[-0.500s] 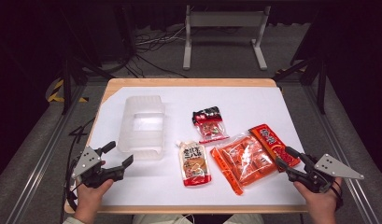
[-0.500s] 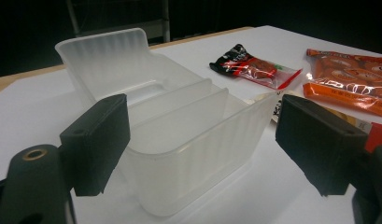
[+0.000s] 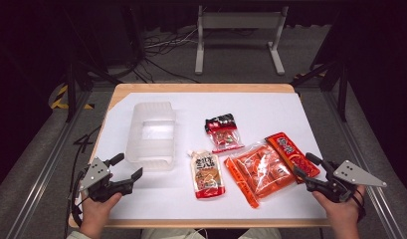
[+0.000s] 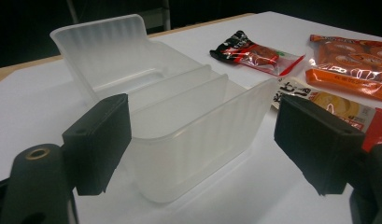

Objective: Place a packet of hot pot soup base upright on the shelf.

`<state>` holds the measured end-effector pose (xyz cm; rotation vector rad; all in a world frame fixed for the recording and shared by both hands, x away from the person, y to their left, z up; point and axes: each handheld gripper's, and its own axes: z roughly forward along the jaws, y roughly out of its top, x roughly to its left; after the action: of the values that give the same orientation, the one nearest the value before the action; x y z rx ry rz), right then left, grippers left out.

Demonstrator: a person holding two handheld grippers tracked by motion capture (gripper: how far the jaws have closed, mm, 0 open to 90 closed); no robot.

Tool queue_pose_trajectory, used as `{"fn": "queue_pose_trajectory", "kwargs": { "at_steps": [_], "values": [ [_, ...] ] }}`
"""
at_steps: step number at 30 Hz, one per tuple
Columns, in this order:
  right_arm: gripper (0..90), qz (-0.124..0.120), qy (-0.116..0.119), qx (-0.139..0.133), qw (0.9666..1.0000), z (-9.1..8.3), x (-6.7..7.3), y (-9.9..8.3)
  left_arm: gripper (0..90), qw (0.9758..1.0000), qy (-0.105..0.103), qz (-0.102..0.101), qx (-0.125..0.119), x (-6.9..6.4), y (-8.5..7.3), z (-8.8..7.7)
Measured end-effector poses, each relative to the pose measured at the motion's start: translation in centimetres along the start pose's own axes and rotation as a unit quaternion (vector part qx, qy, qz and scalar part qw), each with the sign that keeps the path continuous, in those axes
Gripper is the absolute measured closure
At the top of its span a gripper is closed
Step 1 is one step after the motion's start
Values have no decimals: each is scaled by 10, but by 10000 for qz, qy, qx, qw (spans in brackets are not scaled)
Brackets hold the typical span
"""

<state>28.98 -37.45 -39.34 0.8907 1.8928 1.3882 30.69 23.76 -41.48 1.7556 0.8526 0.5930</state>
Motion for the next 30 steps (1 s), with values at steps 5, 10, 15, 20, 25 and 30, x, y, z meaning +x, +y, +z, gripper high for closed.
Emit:
{"fn": "queue_pose_trajectory", "kwargs": {
  "at_steps": [5, 10, 15, 20, 25, 30],
  "values": [
    [344, 32, -154, 56, 9999, 3, -11, 2, 194, 10000, -2, 44, -8, 0, 0, 0],
    [340, 174, -189, 113, 9996, 3, -22, 3, 190, 10000, -7, -60, -61, 4, -1, -1],
    [337, 274, -284, 236, 9989, 4, -32, 1, 190, 10000, -24, -57, -65, 3, -2, -1],
    [346, 577, -263, 333, 9974, 4, -45, -7, 189, 10000, -5, -58, -52, 3, -2, -2],
    [384, 880, -347, 588, 9938, 5, -54, -15, 189, 10000, 6, -71, -61, 4, -2, -3],
    [387, 1259, -336, 844, 9879, 7, -59, -25, 190, 10000, 42, 13, -47, 3, -2, -3]
  ]
}}
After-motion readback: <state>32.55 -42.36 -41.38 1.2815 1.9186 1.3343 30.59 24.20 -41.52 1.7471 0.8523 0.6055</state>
